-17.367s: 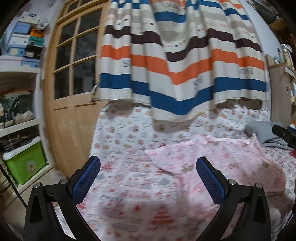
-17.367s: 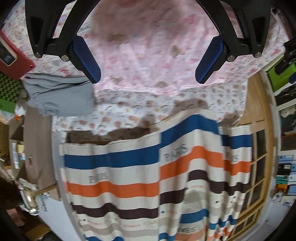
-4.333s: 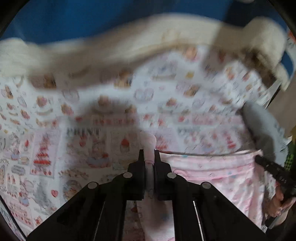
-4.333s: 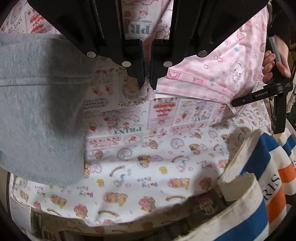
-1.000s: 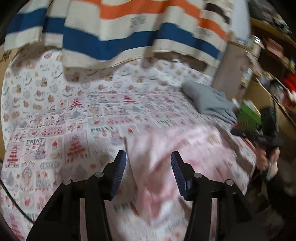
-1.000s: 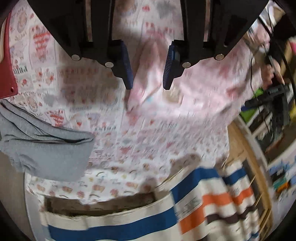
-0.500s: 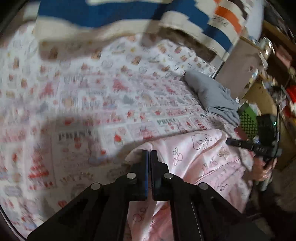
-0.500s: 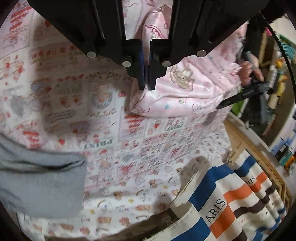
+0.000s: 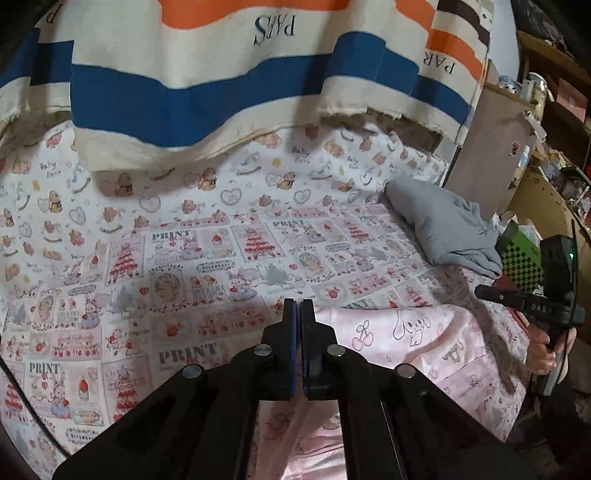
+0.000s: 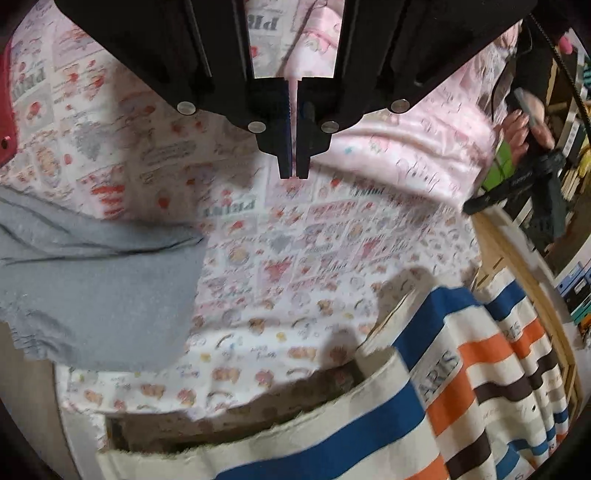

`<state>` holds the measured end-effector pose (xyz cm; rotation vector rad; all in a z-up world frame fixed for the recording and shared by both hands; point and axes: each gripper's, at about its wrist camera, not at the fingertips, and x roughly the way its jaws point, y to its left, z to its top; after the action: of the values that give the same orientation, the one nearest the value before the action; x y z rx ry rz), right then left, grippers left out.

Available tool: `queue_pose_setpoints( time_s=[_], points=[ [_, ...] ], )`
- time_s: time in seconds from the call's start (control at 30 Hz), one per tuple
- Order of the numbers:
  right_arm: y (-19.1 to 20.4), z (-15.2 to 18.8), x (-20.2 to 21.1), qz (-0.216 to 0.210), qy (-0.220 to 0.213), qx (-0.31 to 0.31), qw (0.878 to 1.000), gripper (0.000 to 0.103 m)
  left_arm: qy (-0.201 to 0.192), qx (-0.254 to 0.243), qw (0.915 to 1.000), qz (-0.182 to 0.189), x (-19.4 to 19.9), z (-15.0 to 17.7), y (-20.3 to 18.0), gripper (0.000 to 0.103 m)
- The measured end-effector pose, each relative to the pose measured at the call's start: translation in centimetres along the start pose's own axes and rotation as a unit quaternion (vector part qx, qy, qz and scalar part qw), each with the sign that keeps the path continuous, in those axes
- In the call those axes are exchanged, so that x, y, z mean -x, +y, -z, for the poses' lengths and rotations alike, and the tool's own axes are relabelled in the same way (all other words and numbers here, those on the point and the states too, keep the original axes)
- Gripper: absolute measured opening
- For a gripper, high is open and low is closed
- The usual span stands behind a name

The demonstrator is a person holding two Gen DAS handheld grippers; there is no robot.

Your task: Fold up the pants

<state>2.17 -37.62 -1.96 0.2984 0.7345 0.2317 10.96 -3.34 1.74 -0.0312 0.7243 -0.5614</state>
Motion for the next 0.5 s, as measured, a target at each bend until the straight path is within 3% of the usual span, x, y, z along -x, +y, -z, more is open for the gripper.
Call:
queue_pose_setpoints(
  time_s=[0.03, 0.1, 0.27, 0.33, 0.37, 0.5],
  points=[
    [0.0, 0.2, -0.4, 0.004, 0.006, -0.002, 1.0, 0.006, 0.002, 0.002, 1.0, -0.002, -0.2, 0.1, 0.1, 0.001],
    [-0.8, 0.7, -1.2, 0.003, 0.022, -0.022, 1.0, 0.03, 0.007, 0.016, 0.9998, -0.005, -0.7, 0.3, 0.6, 0.001],
    [-2.1, 1.3, -3.3, -0.058, 0.062, -0.055, 0.995, 0.03, 0.031, 0.066, 0.9973, -0.001, -1.9, 0.5, 2.4, 0.001],
    [-1.8, 1.6, -3.4, -0.075, 0.064, -0.057, 0.994, 0.027, 0.035, 0.073, 0.9967, 0.001, -2.1, 0.5, 2.6, 0.001],
    [-1.6, 1.7, -3.4, -0.066, 0.057, -0.052, 0.995, 0.004, 0.037, 0.074, 0.9966, 0.001, -2.2, 0.5, 2.6, 0.001],
    [-1.1, 1.1, -2.5, -0.003, 0.009, -0.039, 0.999, 0.0, 0.026, 0.077, 0.9966, -0.013, -2.0, 0.1, 2.5, 0.001]
  ],
)
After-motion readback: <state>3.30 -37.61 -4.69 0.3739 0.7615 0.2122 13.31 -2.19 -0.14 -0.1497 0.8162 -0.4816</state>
